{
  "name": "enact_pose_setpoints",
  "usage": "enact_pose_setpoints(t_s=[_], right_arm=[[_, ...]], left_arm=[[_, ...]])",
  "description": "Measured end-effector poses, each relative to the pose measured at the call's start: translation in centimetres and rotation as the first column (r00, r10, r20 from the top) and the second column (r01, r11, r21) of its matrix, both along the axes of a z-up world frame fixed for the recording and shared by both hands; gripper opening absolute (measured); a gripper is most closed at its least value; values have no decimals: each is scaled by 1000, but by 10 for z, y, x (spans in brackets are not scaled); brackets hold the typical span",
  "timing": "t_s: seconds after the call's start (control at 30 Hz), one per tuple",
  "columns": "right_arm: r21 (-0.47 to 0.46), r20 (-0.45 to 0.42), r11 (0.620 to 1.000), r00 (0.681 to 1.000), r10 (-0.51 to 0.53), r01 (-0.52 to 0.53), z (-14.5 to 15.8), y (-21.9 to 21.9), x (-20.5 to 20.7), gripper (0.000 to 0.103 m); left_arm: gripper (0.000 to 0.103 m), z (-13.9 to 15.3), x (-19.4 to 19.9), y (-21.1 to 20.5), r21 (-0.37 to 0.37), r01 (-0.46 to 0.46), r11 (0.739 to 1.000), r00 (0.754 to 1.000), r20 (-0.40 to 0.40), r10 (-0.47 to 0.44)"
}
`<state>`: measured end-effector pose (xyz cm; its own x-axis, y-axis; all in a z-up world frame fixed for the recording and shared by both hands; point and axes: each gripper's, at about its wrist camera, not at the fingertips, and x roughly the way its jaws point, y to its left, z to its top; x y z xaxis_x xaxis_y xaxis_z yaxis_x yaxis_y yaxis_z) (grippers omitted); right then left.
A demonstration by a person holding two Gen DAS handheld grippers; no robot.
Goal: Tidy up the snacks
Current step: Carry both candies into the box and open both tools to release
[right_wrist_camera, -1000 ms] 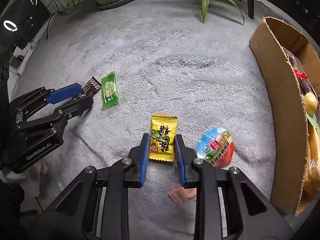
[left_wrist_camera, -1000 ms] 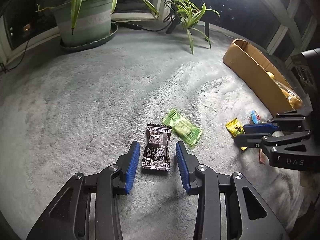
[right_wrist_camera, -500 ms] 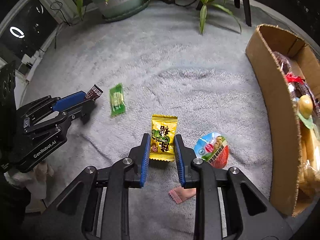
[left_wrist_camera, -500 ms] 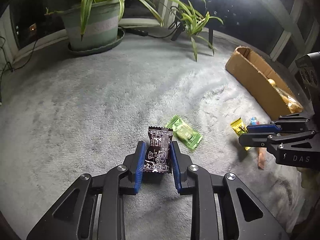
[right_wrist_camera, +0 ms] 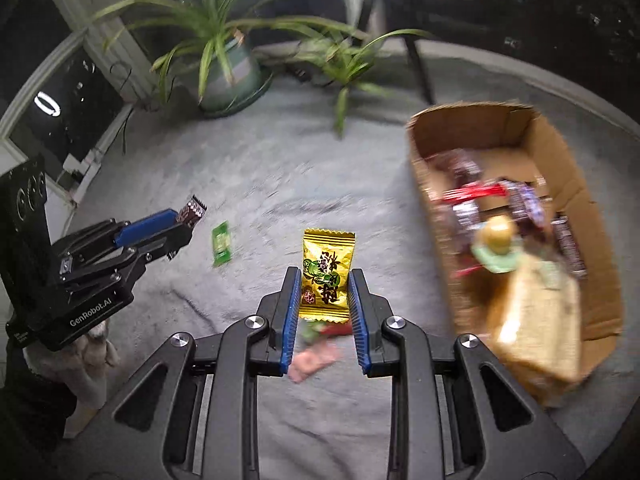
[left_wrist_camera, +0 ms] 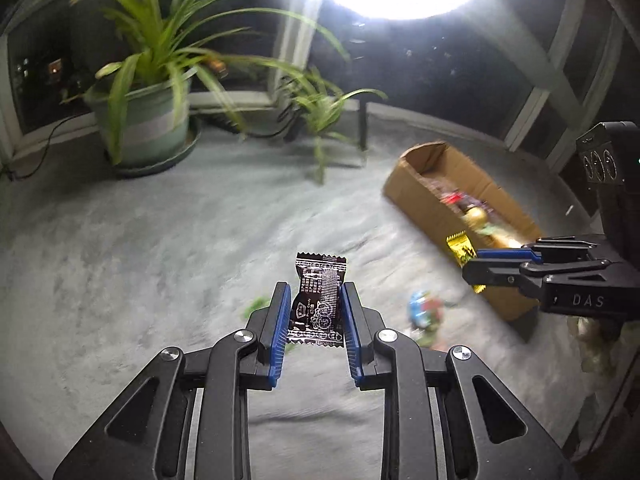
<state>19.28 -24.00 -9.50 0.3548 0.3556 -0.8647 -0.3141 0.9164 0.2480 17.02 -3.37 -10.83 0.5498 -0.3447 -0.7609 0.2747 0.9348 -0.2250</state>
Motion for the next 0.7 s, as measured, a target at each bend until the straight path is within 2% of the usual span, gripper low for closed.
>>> enact_pose_setpoints(t_s=[0.17,0.33,0.7], right_arm=[[-11,37,998,997,-61,62,15,-47,6,25],[-32,54,993,992,-112,114,19,-91,9,25],[-76,42,975,978,-206,209,3,-168,11,25]], left_arm=[[24,7,3,-35,-26,33,999,999,21,-32],[24,16,8,-73,-48,67,997,997,33,-66],[24,18,21,-158,-63,151,987,988,30,-150]])
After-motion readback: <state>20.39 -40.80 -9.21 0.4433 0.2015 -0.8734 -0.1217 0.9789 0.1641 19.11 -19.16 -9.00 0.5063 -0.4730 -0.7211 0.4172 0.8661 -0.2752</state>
